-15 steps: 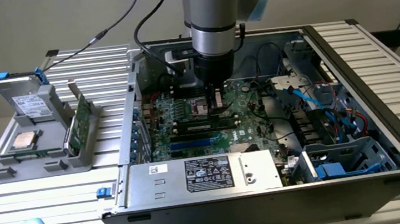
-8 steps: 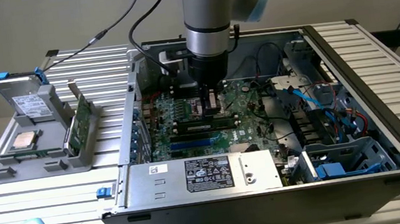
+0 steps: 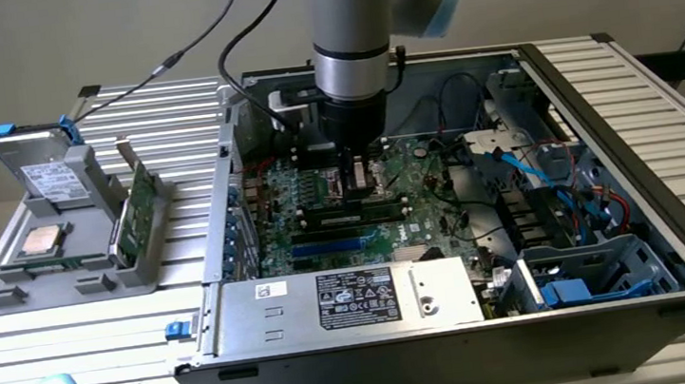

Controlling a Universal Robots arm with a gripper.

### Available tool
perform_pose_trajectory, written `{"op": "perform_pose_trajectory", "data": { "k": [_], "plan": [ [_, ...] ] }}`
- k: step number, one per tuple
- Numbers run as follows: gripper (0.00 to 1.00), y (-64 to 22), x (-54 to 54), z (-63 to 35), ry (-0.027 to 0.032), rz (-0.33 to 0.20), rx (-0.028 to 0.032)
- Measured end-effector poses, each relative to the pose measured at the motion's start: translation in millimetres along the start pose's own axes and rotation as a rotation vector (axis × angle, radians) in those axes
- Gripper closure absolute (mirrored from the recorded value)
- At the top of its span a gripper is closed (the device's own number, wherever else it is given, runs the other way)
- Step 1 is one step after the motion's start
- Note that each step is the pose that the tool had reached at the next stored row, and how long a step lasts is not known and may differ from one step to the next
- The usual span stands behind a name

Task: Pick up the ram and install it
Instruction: 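Press down the ram until it locks into place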

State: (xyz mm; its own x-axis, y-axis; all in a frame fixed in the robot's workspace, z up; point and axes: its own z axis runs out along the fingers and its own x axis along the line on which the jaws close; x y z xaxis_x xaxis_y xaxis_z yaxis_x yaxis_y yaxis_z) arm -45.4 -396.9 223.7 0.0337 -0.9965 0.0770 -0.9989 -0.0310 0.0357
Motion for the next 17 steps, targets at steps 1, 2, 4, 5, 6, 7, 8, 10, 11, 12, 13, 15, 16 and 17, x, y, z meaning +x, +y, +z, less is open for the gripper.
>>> {"op": "perform_pose_trajectory", "data": {
  "k": [1,2,4,5,6,7,8,10,11,12,13,15,16,17],
  "plan": [
    [0.89,0.0,0.0,-0.6,-0.0007,0.0,0.0003],
    [0.89,-0.1,-0.1,-3.3,-0.0031,0.0,0.0017],
    [0.89,0.4,0.8,-12.2,-0.0018,0.0,0.0004],
    [0.89,0.5,1.4,-16.3,-0.0021,0.0,0.0003],
    [0.89,0.5,1.8,-20.1,-0.0024,0.0,0.0002],
    [0.89,0.4,2.6,-23.5,-0.0027,0.0,-0.0002],
    [0.89,-0.1,3.9,-26.5,-0.0037,0.0,-0.0003],
    [0.89,-2.8,6.7,-29.6,-0.0085,0.0,-0.0004],
    [0.89,-4.8,8.0,-30.8,-0.0114,0.0,-0.0003],
    [0.89,-6.9,9.2,-31.7,-0.0139,-0.001,-0.0004],
    [0.89,-8.3,10.1,-31.8,-0.017,-0.001,-0.0003],
    [0.89,-8.8,10.4,-31.8,-0.0185,-0.001,-0.0001],
    [0.89,-8.8,10.4,-31.8,-0.0186,-0.001,-0.0001],
    [0.89,-8.8,10.4,-31.8,-0.0186,-0.001,-0.0002]
  ]
}}
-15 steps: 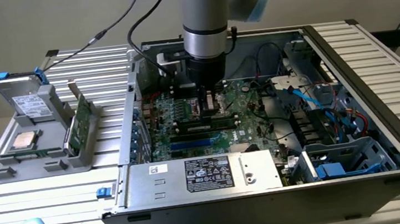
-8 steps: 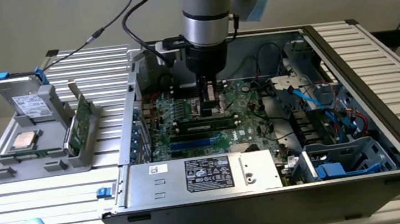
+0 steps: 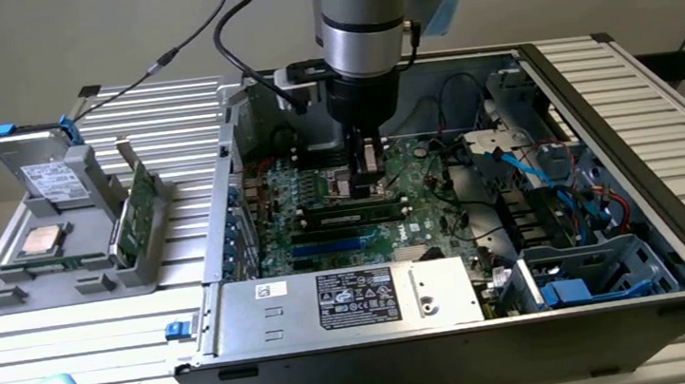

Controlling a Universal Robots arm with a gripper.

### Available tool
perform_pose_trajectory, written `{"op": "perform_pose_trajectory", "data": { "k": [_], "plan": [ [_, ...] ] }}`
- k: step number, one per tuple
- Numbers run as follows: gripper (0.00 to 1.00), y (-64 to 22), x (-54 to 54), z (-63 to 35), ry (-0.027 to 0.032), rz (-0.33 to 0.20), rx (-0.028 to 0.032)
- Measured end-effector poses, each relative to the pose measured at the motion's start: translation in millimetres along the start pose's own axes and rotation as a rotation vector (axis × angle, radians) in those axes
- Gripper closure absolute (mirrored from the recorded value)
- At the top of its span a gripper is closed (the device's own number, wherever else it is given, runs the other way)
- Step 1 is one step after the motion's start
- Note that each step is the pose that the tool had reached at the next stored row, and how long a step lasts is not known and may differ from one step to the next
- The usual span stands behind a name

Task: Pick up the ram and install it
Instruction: 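Press down the ram until it locks into place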

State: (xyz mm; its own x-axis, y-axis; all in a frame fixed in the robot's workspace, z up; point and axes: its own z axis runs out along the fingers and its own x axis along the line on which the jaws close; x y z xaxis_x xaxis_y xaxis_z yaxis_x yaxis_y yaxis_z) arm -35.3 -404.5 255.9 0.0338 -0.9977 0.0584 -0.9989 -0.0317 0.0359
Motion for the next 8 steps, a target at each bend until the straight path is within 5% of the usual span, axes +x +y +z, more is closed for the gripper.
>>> {"op": "perform_pose_trajectory", "data": {
  "k": [8],
  "plan": [
    [0.89,0.0,0.0,0.0,-0.0001,0.0,0.0]
  ]
}}
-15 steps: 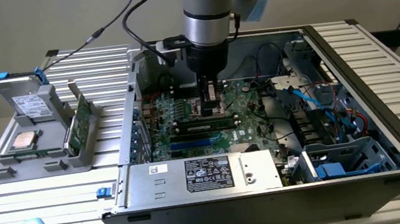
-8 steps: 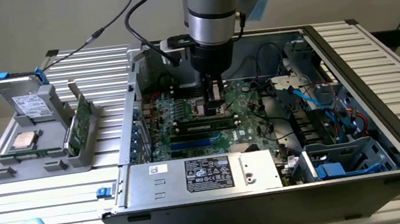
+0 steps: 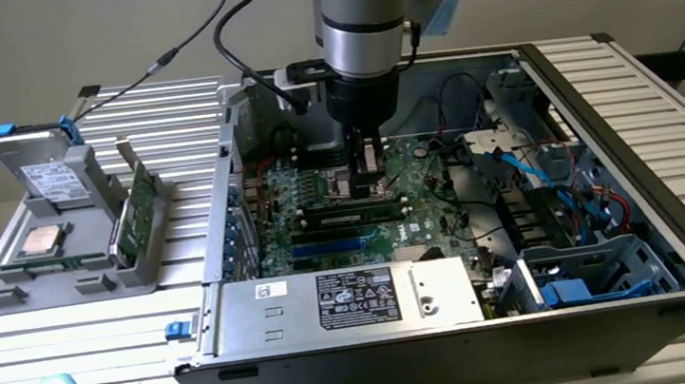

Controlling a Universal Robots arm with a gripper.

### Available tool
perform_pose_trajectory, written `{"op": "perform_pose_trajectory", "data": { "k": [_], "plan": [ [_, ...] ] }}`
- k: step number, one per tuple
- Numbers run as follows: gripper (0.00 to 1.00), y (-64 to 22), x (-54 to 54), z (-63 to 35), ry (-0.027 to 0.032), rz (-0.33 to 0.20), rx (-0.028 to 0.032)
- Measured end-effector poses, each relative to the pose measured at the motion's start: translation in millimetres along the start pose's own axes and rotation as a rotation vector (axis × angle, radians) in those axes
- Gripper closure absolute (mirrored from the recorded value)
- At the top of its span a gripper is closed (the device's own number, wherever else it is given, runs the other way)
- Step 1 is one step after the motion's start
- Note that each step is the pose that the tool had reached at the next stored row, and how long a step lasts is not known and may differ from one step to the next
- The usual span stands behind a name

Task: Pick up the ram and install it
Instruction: 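Press down the ram until it locks into place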

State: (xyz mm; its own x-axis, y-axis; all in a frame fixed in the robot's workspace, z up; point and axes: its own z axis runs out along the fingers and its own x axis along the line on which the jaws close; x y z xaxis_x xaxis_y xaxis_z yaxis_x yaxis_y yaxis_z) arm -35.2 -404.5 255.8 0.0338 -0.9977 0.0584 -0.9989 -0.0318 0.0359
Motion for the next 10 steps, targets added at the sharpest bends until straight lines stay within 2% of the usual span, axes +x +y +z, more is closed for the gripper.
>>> {"op": "perform_pose_trajectory", "data": {
  "k": [8,10],
  "plan": [
    [0.89,0.0,0.0,0.0,-0.0001,0.0,0.0],
    [0.89,0.0,0.0,0.0,-0.0005,0.016,-0.001]
  ]
}}
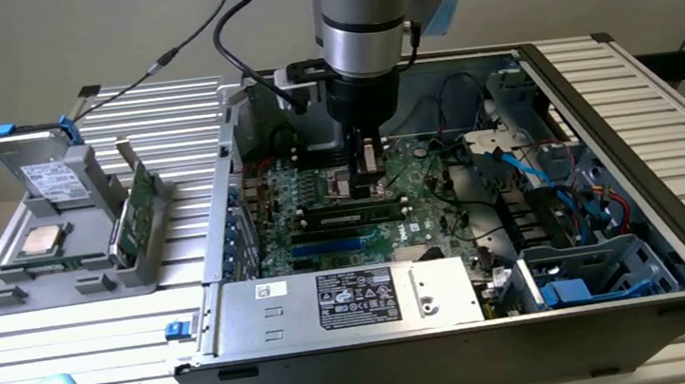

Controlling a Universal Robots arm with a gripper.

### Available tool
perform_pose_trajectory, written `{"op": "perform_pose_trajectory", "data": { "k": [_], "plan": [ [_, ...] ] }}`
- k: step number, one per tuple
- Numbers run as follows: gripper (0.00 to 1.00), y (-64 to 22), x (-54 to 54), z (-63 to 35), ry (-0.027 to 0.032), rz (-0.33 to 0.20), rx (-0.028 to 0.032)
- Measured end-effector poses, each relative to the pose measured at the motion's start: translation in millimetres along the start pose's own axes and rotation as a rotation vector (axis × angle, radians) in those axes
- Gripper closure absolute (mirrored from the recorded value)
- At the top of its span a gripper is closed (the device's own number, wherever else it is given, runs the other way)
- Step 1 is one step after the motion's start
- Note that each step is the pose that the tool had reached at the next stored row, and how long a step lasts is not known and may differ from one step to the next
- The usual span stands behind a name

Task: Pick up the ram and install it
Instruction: 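Press down the ram until it locks into place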

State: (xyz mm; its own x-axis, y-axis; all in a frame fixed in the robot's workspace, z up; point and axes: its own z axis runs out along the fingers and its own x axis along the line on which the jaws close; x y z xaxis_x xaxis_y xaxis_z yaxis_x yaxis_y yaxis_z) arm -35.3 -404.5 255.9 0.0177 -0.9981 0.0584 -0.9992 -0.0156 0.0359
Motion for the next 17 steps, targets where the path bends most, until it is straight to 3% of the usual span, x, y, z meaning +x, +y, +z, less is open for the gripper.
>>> {"op": "perform_pose_trajectory", "data": {
  "k": [17],
  "plan": [
    [0.89,0.0,0.0,0.0,-0.0087,0.239,-0.014]
  ]
}}
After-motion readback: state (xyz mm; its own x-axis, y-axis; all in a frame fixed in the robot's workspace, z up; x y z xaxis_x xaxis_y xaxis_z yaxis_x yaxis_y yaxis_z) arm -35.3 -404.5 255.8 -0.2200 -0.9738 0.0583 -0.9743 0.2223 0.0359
